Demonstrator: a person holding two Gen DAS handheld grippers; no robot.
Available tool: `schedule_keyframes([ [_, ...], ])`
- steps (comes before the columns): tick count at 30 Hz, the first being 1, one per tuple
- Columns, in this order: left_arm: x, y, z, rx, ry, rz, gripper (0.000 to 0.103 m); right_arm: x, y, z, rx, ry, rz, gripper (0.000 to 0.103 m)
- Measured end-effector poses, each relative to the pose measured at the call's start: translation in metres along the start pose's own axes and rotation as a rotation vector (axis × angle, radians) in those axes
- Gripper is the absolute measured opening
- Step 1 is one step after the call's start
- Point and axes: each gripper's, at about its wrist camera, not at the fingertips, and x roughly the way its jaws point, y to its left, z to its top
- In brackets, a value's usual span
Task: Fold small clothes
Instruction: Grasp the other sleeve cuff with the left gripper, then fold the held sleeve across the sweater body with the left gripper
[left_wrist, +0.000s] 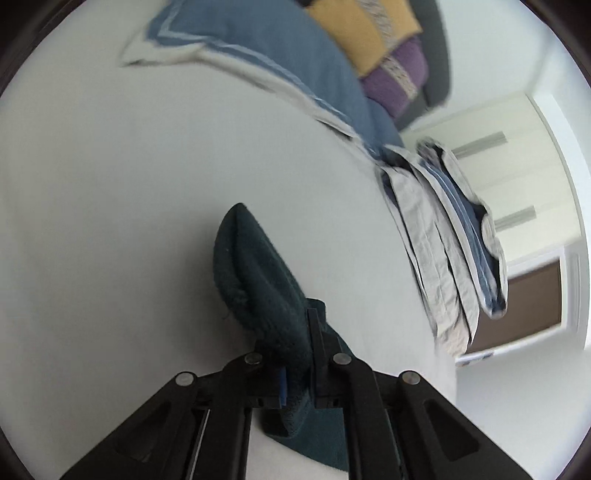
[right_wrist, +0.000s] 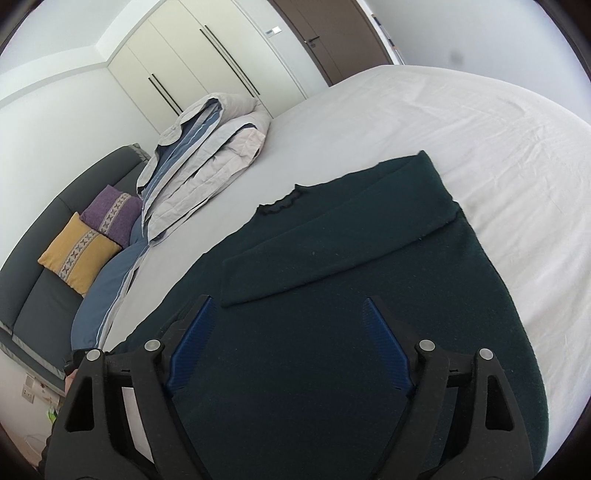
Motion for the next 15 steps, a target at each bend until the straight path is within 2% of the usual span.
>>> schedule_keyframes([
  [2,0.005,-0.058,-0.027,0.208,0.037,-0.025,0.008,-0.001,-0.016,-0.004,0.028,0.002,-0.011,0.081],
  [4,0.013,-0.121,-0.07,0.448,0.057,-0.031,0.008,-0.004,-0.032,-0.011,0.061,0.001,-0.019,0.081],
  [8,0.031,-0.227,-0.19,0.895,0.083,-0.045,0.008,-0.01,-0.062,-0.018,0.121,-0.01,-0.031,0.081],
  [12,0.048,-0.294,-0.312,1.21,0.098,-0.085,0.009,-0.024,-0.09,-0.021,0.17,-0.038,-0.043,0.081],
  [14,0.058,-0.31,-0.365,1.332,0.114,-0.089,0.009,-0.03,-0.104,-0.022,0.193,-0.049,-0.048,0.081],
  [15,0.066,-0.314,-0.39,1.386,0.129,-0.076,0.013,-0.033,-0.11,-0.021,0.204,-0.053,-0.05,0.081],
])
